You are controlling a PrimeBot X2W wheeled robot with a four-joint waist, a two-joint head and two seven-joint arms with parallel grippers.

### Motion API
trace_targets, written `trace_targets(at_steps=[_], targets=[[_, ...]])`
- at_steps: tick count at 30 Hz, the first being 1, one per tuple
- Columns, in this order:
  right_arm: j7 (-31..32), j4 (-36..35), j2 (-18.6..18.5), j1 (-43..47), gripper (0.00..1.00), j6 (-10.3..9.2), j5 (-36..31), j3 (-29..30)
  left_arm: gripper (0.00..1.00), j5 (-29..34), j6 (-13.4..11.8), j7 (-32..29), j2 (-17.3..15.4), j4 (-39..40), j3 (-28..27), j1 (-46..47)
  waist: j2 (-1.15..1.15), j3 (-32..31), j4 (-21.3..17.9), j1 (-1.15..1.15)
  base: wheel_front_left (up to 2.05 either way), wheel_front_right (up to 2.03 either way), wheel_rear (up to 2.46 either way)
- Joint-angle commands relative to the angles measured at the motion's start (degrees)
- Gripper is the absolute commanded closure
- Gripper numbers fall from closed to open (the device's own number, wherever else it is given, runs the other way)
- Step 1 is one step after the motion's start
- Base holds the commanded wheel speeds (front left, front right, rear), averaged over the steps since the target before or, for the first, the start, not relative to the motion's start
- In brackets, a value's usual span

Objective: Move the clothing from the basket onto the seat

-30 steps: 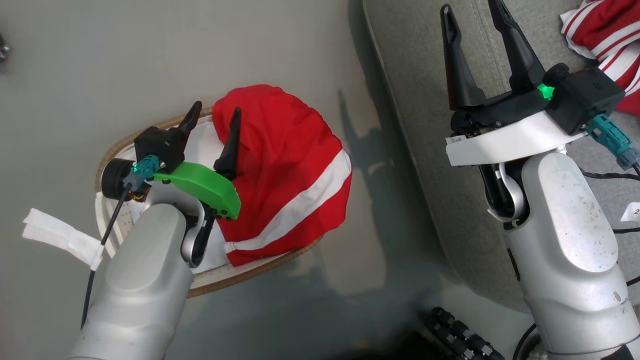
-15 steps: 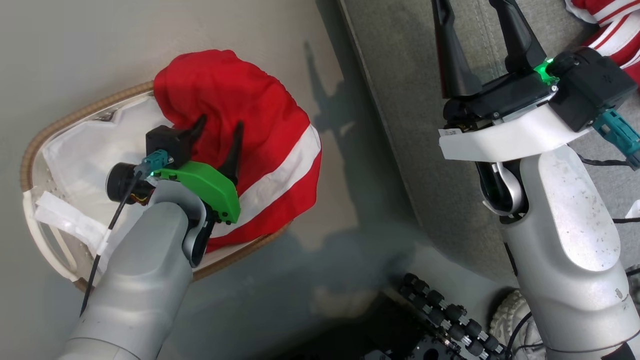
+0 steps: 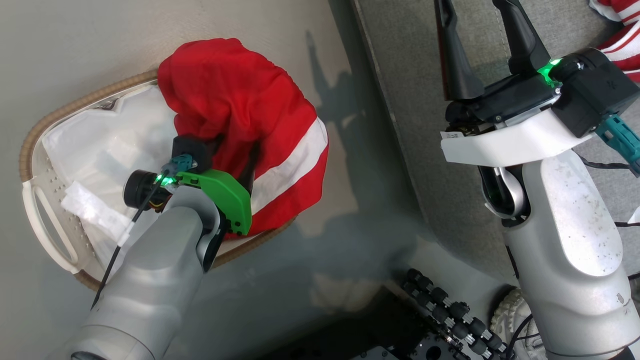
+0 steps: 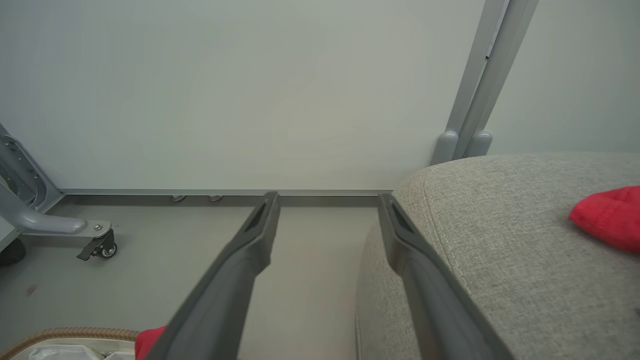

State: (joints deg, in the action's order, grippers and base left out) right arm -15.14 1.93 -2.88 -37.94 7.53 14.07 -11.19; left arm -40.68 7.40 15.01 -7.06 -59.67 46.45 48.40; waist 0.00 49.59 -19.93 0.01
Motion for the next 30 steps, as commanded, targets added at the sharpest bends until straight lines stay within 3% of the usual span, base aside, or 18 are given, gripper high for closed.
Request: trace_targets(at_steps=[1, 7, 8, 9, 22, 30], targets=[[0.0, -0.3, -0.1, 0.7, 0.00, -0.08, -0.5, 0.2, 0.00, -0.9, 0.1, -0.4, -0.1, -0.8, 1.1, 1.4, 0.00, 0.0, 0.1, -0.01, 0.00, 0.00, 0.00], [0.0, -0.4, -0.1, 1.0, 0.00, -0.08, -1.1, 0.2, 0.00, -3.4, 0.1, -1.3, 0.4, -3.0, 5.3, 3.2, 0.00, -0.2, 0.5, -0.01, 0.00, 0.00, 0.00], [0.0, -0.4, -0.1, 1.0, 0.00, -0.08, -1.2, 0.2, 0.27, -3.8, 0.1, -1.4, 0.4, -3.2, 5.8, 3.4, 0.00, -0.3, 0.5, -0.01, 0.00, 0.00, 0.00], [0.0, -0.3, -0.1, 1.0, 0.00, -0.08, -1.3, 0.2, 1.00, -4.8, 0.1, -1.7, 0.5, -3.1, 7.1, 3.5, 0.00, -0.4, 0.5, -0.01, 0.00, 0.00, 0.00], [0.0, 2.9, -0.1, -0.6, 0.00, -0.08, -0.6, -0.9, 1.00, -10.5, 0.1, 0.2, -3.7, -0.2, 10.5, 1.0, 0.00, -4.9, 0.3, -0.01, 0.00, 0.00, 0.00], [0.0, 6.6, -0.2, 1.7, 0.00, -0.08, -2.3, -0.3, 1.00, -8.3, 0.1, 0.2, -4.5, 6.7, 6.6, -4.7, 0.00, -13.2, 3.5, -0.01, 0.00, 0.00, 0.00]])
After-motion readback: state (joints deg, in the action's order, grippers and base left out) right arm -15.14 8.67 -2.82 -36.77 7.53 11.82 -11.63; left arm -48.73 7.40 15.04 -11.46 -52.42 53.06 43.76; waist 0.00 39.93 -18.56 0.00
